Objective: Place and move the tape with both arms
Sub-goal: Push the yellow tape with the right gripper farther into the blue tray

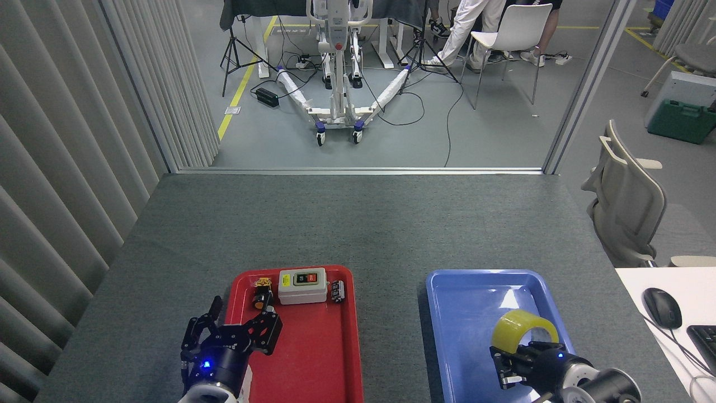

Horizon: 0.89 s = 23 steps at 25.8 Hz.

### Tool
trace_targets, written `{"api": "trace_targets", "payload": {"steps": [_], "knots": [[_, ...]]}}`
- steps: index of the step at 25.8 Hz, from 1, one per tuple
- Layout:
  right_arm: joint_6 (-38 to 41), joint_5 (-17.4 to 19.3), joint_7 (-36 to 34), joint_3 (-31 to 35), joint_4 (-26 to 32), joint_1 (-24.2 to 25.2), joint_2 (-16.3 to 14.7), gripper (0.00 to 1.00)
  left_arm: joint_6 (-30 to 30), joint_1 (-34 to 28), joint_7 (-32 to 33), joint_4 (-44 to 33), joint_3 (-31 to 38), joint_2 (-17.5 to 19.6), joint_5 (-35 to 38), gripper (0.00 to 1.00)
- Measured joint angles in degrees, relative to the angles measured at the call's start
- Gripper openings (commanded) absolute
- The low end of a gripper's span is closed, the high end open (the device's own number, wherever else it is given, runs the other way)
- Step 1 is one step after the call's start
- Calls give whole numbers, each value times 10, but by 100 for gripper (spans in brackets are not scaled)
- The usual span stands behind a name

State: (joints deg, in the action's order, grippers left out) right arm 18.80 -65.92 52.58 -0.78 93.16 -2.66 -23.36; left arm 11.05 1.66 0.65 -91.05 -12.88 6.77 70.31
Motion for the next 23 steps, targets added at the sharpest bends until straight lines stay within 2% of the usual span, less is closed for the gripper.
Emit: {"api": "trace_targets", "payload": {"steps": [5,11,14,16,19,21,23], "knots": [[-106,56,85,-47,-35,-54,0,0,-23,0,0,-5,-9,2,-15,100],[-146,76,102,-64,-46,-71,-3,1,-29,3,0,-5,-14,1,-26,100],[-152,78,100,-65,-52,-71,-5,15,-30,10,0,-7,-28,5,-57,100],[-156,78,83,-65,-56,-70,-6,30,-30,16,1,-5,-39,15,-102,100],[-157,78,63,-65,-61,-68,-6,46,-13,21,1,1,-46,35,-170,100],[-158,77,51,-65,-65,-68,-6,54,20,22,-2,-3,-45,51,-197,100],[-158,76,44,-65,-67,-67,-6,57,56,22,-13,-16,-43,67,-209,100]]}}
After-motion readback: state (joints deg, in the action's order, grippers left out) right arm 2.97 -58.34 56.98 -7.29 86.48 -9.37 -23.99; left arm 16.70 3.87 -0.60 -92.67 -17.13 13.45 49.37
